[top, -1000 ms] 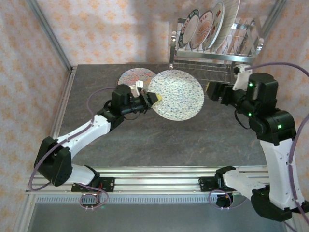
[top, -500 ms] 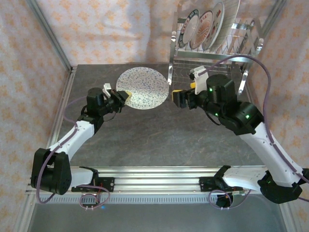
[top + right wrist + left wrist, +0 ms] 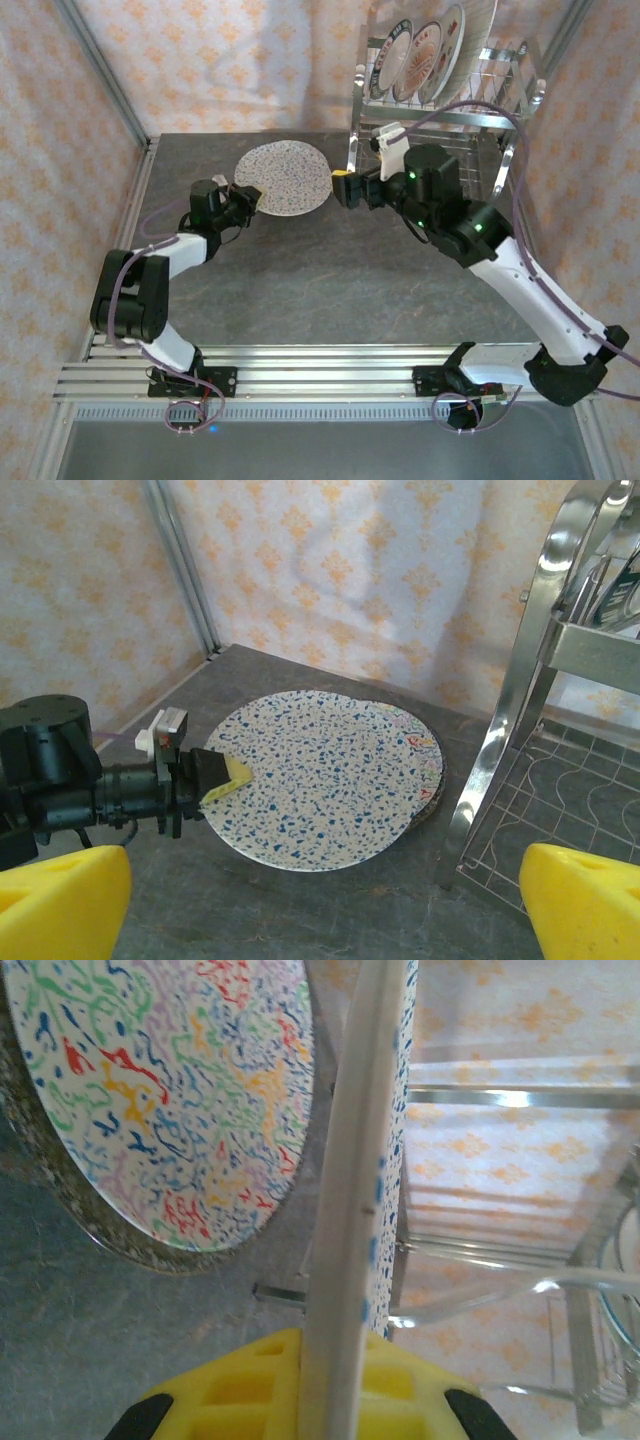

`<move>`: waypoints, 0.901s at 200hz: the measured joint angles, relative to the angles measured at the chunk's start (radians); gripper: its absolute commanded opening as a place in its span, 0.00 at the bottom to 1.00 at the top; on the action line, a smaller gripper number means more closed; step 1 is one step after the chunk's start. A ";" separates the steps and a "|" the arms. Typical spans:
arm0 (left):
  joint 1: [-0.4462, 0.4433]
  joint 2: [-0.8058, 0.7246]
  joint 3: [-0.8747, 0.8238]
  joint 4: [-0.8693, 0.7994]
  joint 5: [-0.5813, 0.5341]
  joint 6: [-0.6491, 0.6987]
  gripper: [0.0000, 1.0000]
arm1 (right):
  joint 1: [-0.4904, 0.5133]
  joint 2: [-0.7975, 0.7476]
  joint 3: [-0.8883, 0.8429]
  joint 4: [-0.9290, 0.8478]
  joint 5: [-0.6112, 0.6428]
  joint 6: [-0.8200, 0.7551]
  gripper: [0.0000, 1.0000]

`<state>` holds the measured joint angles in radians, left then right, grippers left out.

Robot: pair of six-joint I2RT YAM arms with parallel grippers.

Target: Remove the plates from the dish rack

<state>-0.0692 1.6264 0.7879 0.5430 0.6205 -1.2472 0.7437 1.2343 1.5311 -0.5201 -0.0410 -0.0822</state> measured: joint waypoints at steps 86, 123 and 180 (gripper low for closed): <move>0.013 0.226 0.188 0.050 -0.020 0.043 0.00 | 0.000 0.066 0.042 0.007 0.019 0.047 0.99; 0.013 0.283 0.255 0.039 -0.021 0.064 0.00 | 0.000 0.067 0.046 0.008 0.020 0.048 0.99; 0.031 0.355 0.312 -0.008 -0.023 0.097 0.00 | 0.000 0.067 0.053 0.008 0.023 0.055 0.99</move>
<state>-0.0383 1.9812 1.1000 0.5350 0.5980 -1.1503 0.7437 1.3010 1.5845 -0.5121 -0.0181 -0.0269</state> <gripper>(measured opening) 0.085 0.993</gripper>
